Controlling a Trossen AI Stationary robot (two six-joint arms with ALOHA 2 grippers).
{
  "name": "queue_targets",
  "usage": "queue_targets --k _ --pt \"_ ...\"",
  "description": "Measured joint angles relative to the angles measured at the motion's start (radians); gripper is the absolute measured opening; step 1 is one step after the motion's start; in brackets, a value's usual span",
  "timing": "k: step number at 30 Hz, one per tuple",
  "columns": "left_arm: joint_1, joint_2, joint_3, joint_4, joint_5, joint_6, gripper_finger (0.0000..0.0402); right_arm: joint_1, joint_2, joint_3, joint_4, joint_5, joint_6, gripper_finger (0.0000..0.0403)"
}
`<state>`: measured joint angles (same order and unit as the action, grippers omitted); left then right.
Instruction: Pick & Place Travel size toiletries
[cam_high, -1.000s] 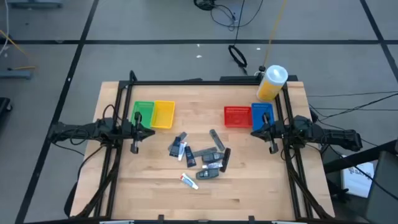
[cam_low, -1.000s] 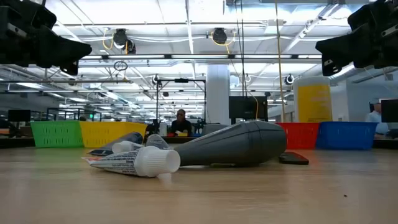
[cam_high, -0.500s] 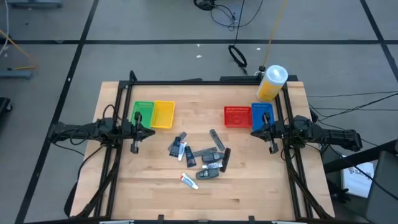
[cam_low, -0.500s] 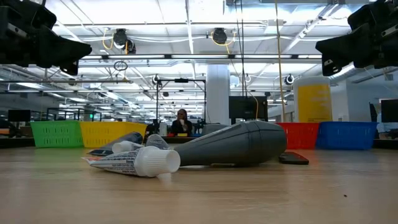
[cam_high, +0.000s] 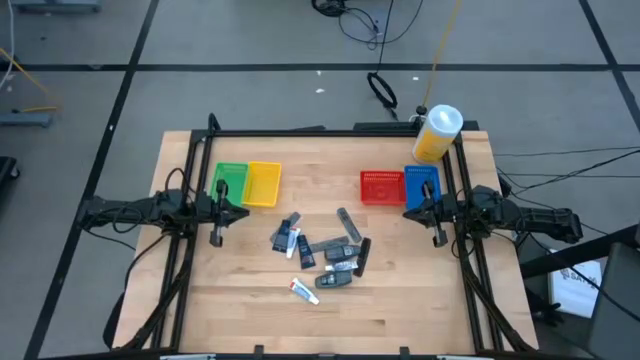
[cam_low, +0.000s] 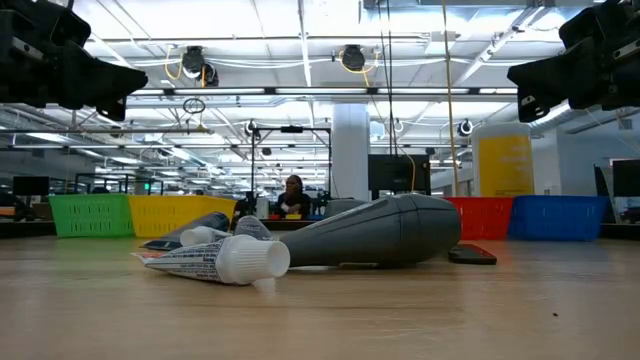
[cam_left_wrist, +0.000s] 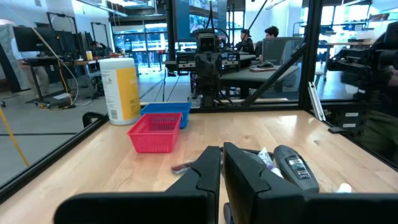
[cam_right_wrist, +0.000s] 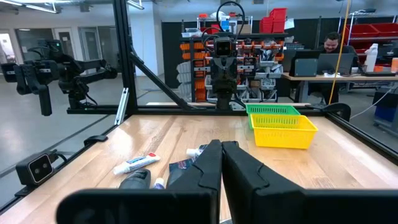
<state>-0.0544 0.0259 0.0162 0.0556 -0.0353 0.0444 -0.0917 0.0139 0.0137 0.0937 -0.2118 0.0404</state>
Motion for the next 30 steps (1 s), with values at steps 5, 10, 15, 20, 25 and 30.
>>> queue_targets --k 5,10,15,20,25,30 --pt "0.0 0.0 0.0 0.0 0.0 0.0 0.0024 0.0 0.0 0.0 0.0 0.0 0.0 0.0004" --pt "0.0 0.0 0.0 0.0 0.0 0.0 0.0024 0.0 0.0 0.0 0.0 0.0 0.0 0.0004" --pt "0.0 0.0 0.0 0.0 0.0 0.0 0.0024 0.0 0.0 0.0 0.007 0.0 -0.001 0.0004" --pt "0.0 0.0 0.0 0.0 0.0 0.0 0.0024 0.002 0.0 0.0 0.047 -0.018 0.11 0.0004" --pt "0.0 0.0 0.0 0.0 0.0 0.0 0.0024 0.009 0.017 0.0 0.035 -0.166 0.235 0.0004" --pt "0.0 0.0 0.0 0.0 0.0 0.0 0.0024 0.096 0.085 0.0 0.084 -0.194 0.259 0.0004"
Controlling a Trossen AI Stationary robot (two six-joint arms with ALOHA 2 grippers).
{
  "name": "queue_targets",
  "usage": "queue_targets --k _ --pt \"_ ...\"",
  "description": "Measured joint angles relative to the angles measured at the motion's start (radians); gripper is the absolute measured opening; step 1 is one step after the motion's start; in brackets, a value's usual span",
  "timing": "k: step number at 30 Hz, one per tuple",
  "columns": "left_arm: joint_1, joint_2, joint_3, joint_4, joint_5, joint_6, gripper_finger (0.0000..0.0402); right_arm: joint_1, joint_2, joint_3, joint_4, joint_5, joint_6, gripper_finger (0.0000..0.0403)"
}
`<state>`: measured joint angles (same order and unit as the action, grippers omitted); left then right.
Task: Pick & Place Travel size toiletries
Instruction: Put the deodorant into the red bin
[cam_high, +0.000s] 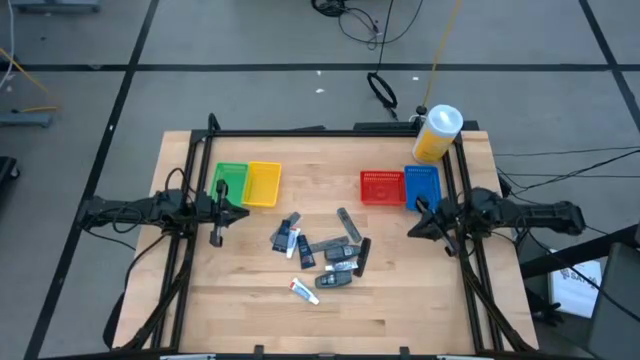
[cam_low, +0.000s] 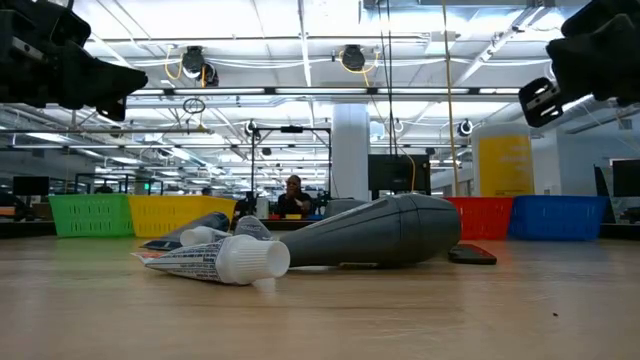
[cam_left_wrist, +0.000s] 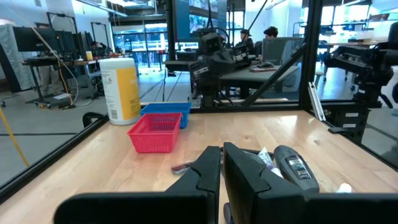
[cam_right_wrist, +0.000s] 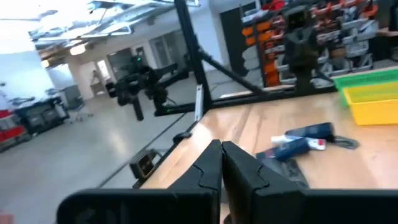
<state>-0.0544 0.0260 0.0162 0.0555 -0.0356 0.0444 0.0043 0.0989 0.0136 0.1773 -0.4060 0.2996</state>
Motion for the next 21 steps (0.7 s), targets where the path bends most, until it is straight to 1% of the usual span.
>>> queue_targets --k 5,9,12,15,17,21 --pt "0.0 0.0 0.0 0.0 0.0 0.0 0.0024 0.126 0.15 0.0 0.168 0.117 -0.041 0.0004" --pt "0.0 0.0 0.0 0.0 0.0 0.0 0.0024 0.201 0.329 0.0 0.32 0.242 -0.087 0.0004" --pt "0.0 0.0 0.0 0.0 0.0 0.0 0.0024 0.225 0.48 0.007 0.448 0.323 -0.108 0.0004" --pt "0.0 0.0 0.0 0.0 0.0 0.0 0.0024 0.227 0.636 0.054 0.511 0.358 -0.113 0.0004" --pt "0.0 0.0 0.0 0.0 0.0 0.0 0.0024 0.224 0.743 0.094 0.49 0.36 -0.128 0.0004" --pt "0.0 0.0 0.0 0.0 0.0 0.0 0.0024 0.203 0.952 0.23 0.532 0.359 -0.132 0.0005"
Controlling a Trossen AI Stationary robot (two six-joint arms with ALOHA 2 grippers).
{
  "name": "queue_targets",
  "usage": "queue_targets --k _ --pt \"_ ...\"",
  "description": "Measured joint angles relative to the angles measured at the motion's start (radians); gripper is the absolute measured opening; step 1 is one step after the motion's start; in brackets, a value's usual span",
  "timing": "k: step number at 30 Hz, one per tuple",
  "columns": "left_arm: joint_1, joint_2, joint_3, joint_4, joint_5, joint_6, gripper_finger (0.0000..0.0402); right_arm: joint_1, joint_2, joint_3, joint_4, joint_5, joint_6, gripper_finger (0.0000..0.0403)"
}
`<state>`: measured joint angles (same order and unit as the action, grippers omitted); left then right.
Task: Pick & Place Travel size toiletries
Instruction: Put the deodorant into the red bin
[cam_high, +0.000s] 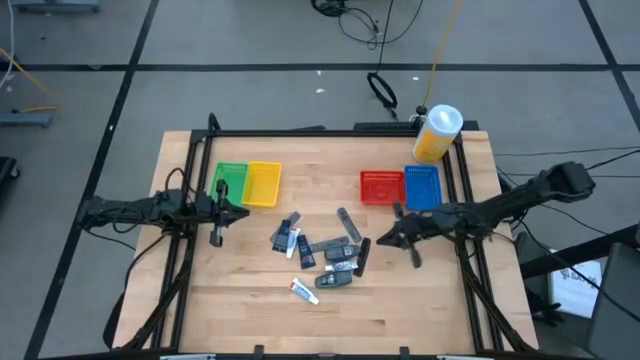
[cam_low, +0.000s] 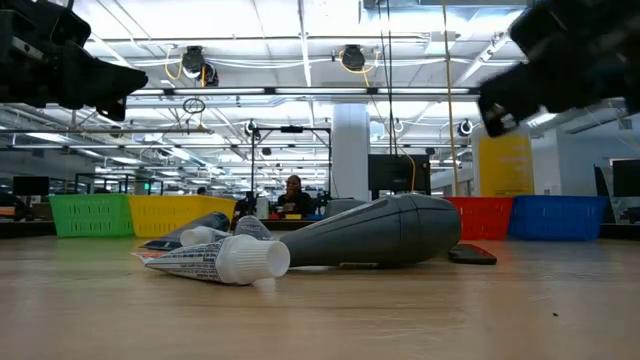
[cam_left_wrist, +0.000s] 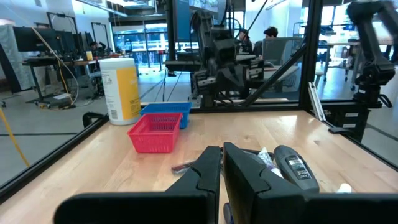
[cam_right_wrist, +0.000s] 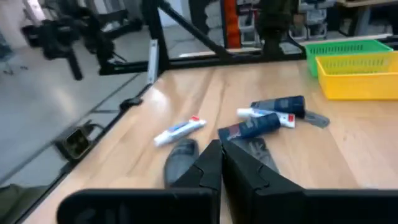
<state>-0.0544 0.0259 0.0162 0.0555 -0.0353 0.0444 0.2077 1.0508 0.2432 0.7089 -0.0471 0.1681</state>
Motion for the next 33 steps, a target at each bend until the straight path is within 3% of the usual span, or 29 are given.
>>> queue_targets --k 4,10,17,21,26,33 --pt "0.0 0.0 0.0 0.0 0.0 0.0 0.0024 -0.027 0.193 0.109 -0.032 -0.001 0.0 0.0029" --pt "0.0 0.0 0.0 -0.001 0.0 0.0 0.0024 -0.049 0.416 0.272 -0.026 -0.005 -0.003 0.0122" --pt "0.0 0.0 0.0 -0.001 0.0 0.0 0.0024 -0.058 0.592 0.395 -0.023 -0.005 -0.041 0.0248" --pt "0.0 0.0 0.0 -0.001 0.0 0.0 0.0024 -0.058 0.637 0.418 -0.034 -0.005 -0.062 0.0298" --pt "0.0 0.0 0.0 0.0 -0.001 0.0 0.0024 -0.058 0.688 0.416 -0.041 -0.002 -0.041 0.0314" --pt "0.0 0.0 0.0 0.0 0.0 0.0 0.0024 -0.058 0.771 0.416 0.006 -0.002 -0.06 0.0289"
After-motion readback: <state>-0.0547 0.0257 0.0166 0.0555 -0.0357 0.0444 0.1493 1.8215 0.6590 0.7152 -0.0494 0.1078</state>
